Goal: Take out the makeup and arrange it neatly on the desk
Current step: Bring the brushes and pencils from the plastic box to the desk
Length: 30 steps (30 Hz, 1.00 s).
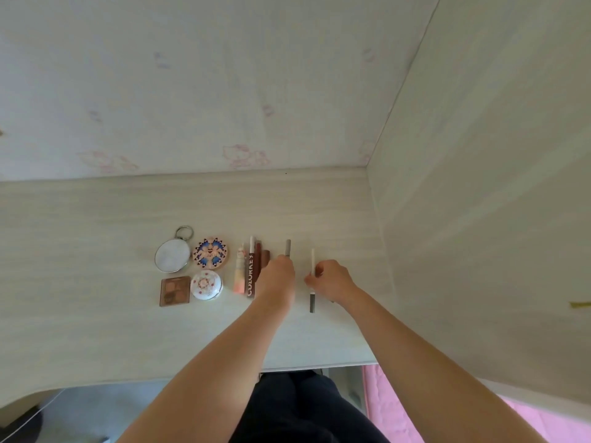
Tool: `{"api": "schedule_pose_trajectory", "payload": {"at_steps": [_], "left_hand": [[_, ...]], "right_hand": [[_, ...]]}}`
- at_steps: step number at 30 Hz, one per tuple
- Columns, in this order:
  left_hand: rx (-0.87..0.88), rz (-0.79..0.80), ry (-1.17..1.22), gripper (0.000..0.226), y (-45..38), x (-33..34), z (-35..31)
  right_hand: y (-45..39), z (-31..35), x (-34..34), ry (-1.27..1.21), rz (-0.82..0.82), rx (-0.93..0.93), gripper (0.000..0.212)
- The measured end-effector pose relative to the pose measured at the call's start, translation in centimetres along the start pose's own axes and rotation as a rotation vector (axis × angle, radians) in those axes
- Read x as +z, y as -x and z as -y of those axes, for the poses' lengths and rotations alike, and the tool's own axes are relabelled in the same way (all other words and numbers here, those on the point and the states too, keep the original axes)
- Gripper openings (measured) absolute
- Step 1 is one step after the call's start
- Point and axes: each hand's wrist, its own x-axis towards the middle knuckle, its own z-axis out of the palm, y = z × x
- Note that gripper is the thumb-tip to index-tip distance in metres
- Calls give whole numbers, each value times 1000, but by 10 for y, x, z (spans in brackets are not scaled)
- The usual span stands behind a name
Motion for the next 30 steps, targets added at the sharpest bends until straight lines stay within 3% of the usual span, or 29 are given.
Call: {"api": "schedule_pose_trajectory", "payload": {"at_steps": [4,8,12,15,17,21,24,30], "left_hand": [[16,22,-40,18,-3,2,5],[55,1,-83,16,-4,-1,8],[88,-55,-76,19,1,-6,14],[100,-74,-72,21,5,-11,18],[115,-62,-59,33,8,-12,18],[96,-9,151,28,15,-11,15],[65,27,395,20,21,-11,10],[73,59,452,13,26,-6,2]], "right_hand": [[-8,8,3,6,7,0,11],[-15,17,8,-3,25,26,23],[-19,22,11,-60,83,-6,6],[-19,20,8,-162,101,26,7],[-19,17,4,-272,86,92,9],[-17,15,-6,-555,59,237,5],[-15,12,-16,-597,73,273,11],[-12,2,-20,-617,121,258,23]]}}
